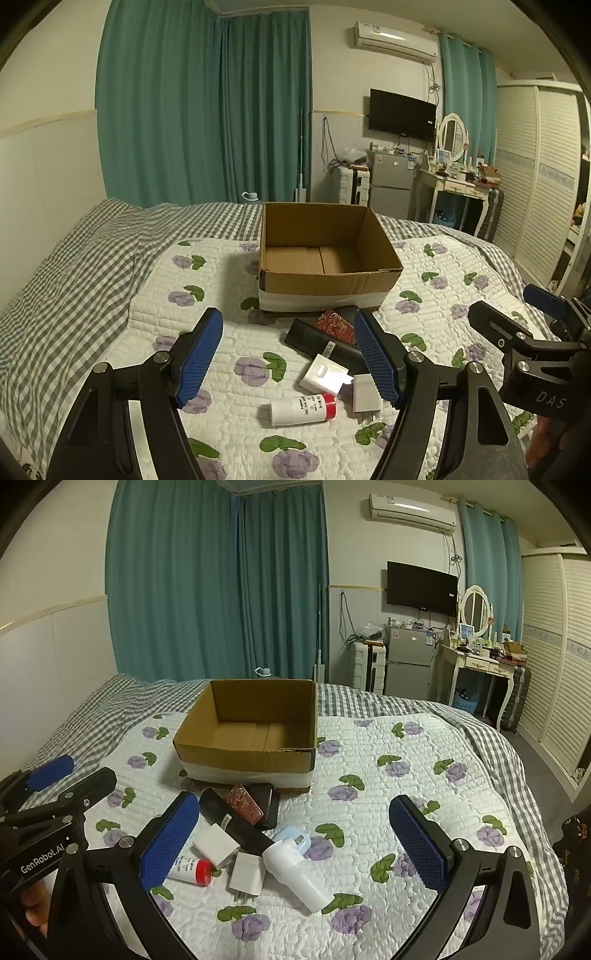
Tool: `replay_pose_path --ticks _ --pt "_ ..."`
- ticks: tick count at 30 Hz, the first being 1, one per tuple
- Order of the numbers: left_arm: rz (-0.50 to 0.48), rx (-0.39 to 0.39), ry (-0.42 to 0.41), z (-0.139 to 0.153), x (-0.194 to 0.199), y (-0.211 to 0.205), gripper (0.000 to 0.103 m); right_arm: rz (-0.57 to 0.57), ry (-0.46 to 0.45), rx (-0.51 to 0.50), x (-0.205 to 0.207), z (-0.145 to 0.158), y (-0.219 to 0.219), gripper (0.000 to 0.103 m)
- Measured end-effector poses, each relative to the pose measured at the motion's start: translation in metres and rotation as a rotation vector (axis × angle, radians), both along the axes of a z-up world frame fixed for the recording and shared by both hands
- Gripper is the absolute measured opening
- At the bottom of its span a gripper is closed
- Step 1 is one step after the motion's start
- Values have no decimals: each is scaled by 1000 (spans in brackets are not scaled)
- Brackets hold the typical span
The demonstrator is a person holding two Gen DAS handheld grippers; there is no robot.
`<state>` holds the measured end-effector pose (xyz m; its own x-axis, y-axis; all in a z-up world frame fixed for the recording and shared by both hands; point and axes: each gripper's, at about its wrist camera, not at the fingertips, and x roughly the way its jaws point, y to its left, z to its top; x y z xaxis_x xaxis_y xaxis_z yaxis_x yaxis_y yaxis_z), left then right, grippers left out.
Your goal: Organize rigid objects
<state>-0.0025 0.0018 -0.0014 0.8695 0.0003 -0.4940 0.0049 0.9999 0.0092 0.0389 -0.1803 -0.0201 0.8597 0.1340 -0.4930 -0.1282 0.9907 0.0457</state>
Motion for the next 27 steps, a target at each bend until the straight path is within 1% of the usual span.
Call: replay_pose_path --ticks 1,2,8,27 --pt "1 0 0 0 0 0 76 2 2 2 0 0 0 103" --pt "1 -2 1 0 1 1 76 5 3 3 -2 -7 4 103" --pt "1 -2 1 0 0 1 76 9 7 4 1 -9 0 103" --pt "3 -3 1 -1 0 1 76 15 14 -5 3 -6 2 103"
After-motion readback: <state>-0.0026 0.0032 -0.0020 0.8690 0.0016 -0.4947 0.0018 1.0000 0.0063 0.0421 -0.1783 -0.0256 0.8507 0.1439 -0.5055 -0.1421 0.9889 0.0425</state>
